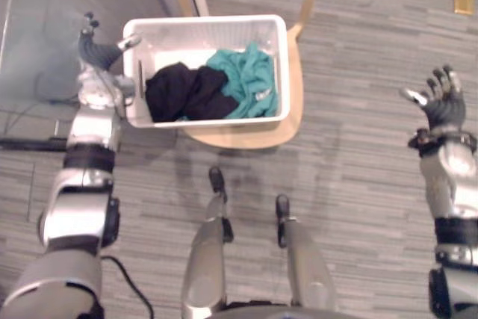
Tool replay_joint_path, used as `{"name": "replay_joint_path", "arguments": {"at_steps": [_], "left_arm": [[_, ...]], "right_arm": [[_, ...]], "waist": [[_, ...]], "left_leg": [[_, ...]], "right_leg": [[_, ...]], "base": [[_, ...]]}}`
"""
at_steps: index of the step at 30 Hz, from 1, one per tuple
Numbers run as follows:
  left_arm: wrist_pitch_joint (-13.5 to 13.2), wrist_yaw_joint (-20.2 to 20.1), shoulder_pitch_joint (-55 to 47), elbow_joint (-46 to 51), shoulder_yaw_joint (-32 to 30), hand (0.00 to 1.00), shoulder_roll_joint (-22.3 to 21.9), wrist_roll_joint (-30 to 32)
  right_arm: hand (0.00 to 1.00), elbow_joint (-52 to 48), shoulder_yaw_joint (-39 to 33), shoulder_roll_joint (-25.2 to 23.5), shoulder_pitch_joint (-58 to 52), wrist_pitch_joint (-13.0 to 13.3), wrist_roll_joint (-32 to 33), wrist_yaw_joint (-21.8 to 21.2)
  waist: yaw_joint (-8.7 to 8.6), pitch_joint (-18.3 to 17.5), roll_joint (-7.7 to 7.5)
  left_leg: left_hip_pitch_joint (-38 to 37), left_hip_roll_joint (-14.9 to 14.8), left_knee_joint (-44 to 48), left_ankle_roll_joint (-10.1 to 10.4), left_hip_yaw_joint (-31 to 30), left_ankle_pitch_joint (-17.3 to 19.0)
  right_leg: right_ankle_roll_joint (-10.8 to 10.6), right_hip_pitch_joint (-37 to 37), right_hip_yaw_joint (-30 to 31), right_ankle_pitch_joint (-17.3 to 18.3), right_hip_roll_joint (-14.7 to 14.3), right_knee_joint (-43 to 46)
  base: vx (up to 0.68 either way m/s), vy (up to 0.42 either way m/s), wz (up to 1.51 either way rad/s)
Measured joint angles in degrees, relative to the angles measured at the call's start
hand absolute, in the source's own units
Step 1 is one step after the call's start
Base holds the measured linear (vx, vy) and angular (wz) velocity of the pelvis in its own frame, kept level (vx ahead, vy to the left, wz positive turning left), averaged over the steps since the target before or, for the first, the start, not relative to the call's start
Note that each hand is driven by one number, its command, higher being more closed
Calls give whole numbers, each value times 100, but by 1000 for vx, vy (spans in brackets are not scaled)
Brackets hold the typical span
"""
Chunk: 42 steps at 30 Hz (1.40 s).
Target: Pick up the laundry basket with both hands and put the clothes into the washing machine.
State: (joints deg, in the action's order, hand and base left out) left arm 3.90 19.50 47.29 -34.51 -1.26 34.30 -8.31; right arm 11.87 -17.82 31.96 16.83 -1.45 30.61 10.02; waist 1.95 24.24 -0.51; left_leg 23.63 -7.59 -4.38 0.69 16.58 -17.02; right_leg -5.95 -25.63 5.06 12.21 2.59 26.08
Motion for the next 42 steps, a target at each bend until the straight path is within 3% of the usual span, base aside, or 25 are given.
{"name": "replay_joint_path", "arguments": {"at_steps": [4, 11, 14, 17, 18, 22, 24, 30, 34, 35, 36, 37, 38, 39, 40, 41, 42], "left_arm": [[-202, 183, -1645, 1020, -453, 0, -650, -1], [-209, 57, -4780, 1999, -1090, 0, -2536, 3], [-205, -36, -5659, 2084, -1095, 0, -3137, -11], [-203, -89, -6218, 1834, -1122, 0, -3721, -17], [-191, -188, -6223, 942, -1286, 0, -3791, -101], [-54, -437, -6007, -927, -2055, 0, -3882, -481], [-3, -594, -5853, -1643, -2484, 0, -3876, -556], [88, -814, -5742, -2223, -2819, 0, -3858, -31], [76, -827, -5742, -2232, -2747, 0, -3806, 7], [54, -828, -5742, -2227, -2674, 0, -3760, 0], [49, -828, -5704, -2193, -2567, 0, -3691, 1], [-6, -828, -5663, -2132, -2495, 0, -3673, -11], [-15, -828, -5656, -2130, -2454, 0, -3671, -11], [-42, -827, -5609, -2135, -2404, 0, -3650, -16], [-30, -825, -5585, -2131, -2399, 0, -3580, -28], [-42, -824, -5559, -2087, -2407, 0, -3533, -46], [-62, -823, -5549, -2061, -2412, 0, -3395, -61]], "right_arm": [[0, 14, -495, -899, -1103, 17, -290, 6], [0, 988, -888, -2585, -2781, -74, -894, -34], [0, 1225, -895, -2972, -3155, -158, -930, -132], [0, 1559, -862, -3322, -3527, -181, -876, -219], [0, 2039, -788, -3404, -3575, -230, -736, -230], [0, 3075, -675, -3432, -3494, -290, -523, -241], [0, 3612, -961, -3391, -3287, -348, -539, -236], [0, 4558, -1827, -3255, -2689, -406, -807, -246], [0, 4817, -1957, -3237, -2517, -410, -951, -244], [0, 4817, -1869, -3210, -2505, -407, -1110, -246], [0, 4816, -1654, -3152, -2499, -410, -1185, -247], [0, 4804, -1526, -3121, -2443, -407, -1304, -244], [0, 4803, -1531, -3116, -2422, -405, -1323, -243], [0, 4811, -1564, -3105, -2343, -402, -1328, -229], [0, 4822, -1556, -3165, -2266, -404, -1324, -190], [0, 4822, -1559, -3197, -2212, -390, -1323, -151], [0, 4805, -1559, -3207, -2097, -363, -1318, -118]], "waist": [[-110, -287, -26], [-74, -1174, 117], [-53, -1298, 242], [36, -1496, 269], [29, -1686, 274], [18, -1967, 187], [19, -2066, 215], [15, -2173, 342], [25, -2160, 318], [23, -2165, 303], [-30, -2164, 249], [-89, -2133, 290], [-106, -2109, 284], [-108, -1996, 373], [-123, -1906, 166], [-83, -1851, 46], [-13, -1708, -179]], "left_leg": [[-336, 186, -82, 53, -155, 66], [-985, 413, -91, 207, -394, 340], [-1270, 436, -91, 170, -360, 417], [-1541, 413, -92, 210, -233, 499], [-1643, 377, -95, 162, -232, 539], [-1863, 363, -137, 190, -215, 598], [-1975, 371, -142, 201, -215, 612], [-2246, 449, -145, 204, -394, 632], [-2316, 496, -143, 220, -669, 621], [-2199, 507, -85, 321, -883, 490], [-1910, 546, 93, 299, -1199, 362], [-1658, 582, 158, 339, -1551, 229], [-1606, 581, 134, 368, -1629, 233], [-1488, 577, -49, 506, -1798, 426], [-1447, 568, -97, 711, -1559, 1263], [-1419, 592, 19, 496, -1172, 1275], [-1283, 658, 1049, 90, -541, 1246]], "right_leg": [[0, 311, -59, 281, 162, 91], [18, 1095, -178, 504, 347, -61], [17, 1415, -173, 505, 369, -162], [17, 1677, -162, 506, 371, -241], [24, 1817, -181, 513, 384, -308], [30, 2074, -183, 550, 382, -420], [34, 2195, -178, 556, 391, -451], [50, 2574, -231, 577, 425, -509], [102, 2716, -457, 684, 421, -319], [131, 2676, -612, 731, 412, -158], [195, 2463, -850, 861, 426, 114], [283, 2273, -1190, 1002, 434, 409], [310, 2229, -1283, 1023, 430, 461], [397, 2185, -1650, 1057, 390, 560], [576, 2263, -1983, 890, 568, 295], [599, 2254, -2160, 801, 754, 237], [638, 2243, -2337, 677, 1056, 188]], "base": [[42, -45, 23], [70, -37, 20], [32, -16, -3], [-3, -26, -9], [0, 0, 0], [13, -29, -2], [0, 0, 0], [-5, -2, 11], [-11, -47, 34], [-59, -98, 83], [-81, -145, 138], [-72, -141, 132], [-153, -164, 139], [-194, -194, 145], [-196, -156, 145], [-172, -131, 119], [-189, -128, 94]]}}
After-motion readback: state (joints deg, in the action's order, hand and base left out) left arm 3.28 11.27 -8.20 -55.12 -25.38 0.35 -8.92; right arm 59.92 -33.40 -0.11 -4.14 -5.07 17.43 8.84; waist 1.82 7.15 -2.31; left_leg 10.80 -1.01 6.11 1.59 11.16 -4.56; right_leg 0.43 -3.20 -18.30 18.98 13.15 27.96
